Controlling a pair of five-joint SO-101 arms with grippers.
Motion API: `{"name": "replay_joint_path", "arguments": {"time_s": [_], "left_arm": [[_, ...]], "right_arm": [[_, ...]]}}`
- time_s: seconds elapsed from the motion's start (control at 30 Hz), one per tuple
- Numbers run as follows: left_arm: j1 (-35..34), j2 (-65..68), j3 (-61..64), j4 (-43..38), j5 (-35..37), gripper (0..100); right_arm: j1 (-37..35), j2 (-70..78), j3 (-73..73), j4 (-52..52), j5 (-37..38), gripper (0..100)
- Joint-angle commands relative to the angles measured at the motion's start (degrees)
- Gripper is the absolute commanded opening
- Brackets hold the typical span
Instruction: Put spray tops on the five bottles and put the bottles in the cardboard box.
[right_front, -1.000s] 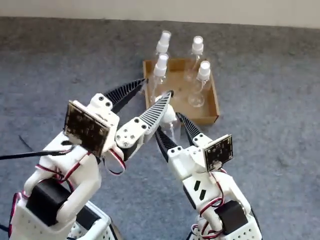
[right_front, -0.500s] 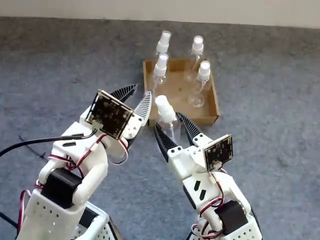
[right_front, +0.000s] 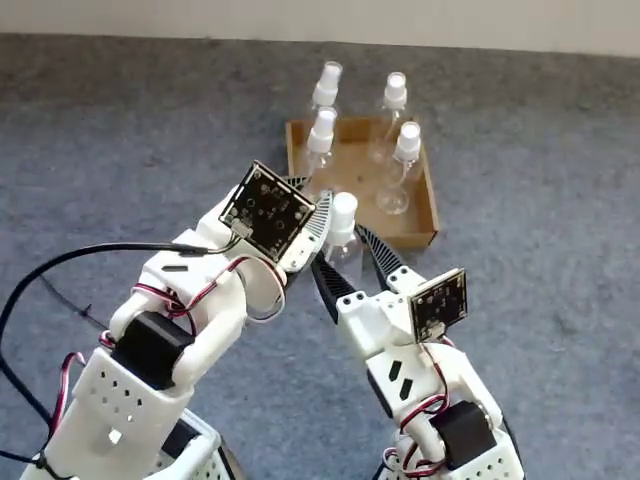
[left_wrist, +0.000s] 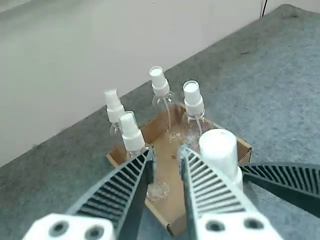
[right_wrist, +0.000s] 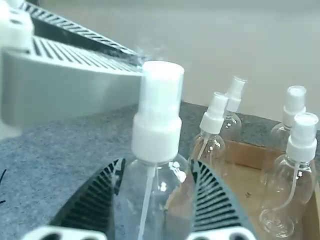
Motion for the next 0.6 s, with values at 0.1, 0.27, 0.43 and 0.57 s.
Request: {"name": "replay_joint_path", "arguments": {"time_s": [0.1, 0.27, 0.43, 0.57], "left_arm": [[-6.4, 0.3, -5.1, 2.6, -0.3, 9], [-18.8, 0.3, -6.6, 9.0, -0.2, 9], [-26.4, 0.4, 0.3, 12.0, 0.0, 9], [-27.7, 0.4, 12.1, 10.1, 0.0, 9]], "right_arm": [[0.5, -0.7, -0.7, 4.5, 4.3, 0.4], [2.2, -0.7, -1.1, 4.8, 12.8, 0.4], [11.6, 2.2, -1.7, -6.1, 11.5, 0.4], [16.9, 12.0, -7.1, -12.6, 10.7, 0.4]]}}
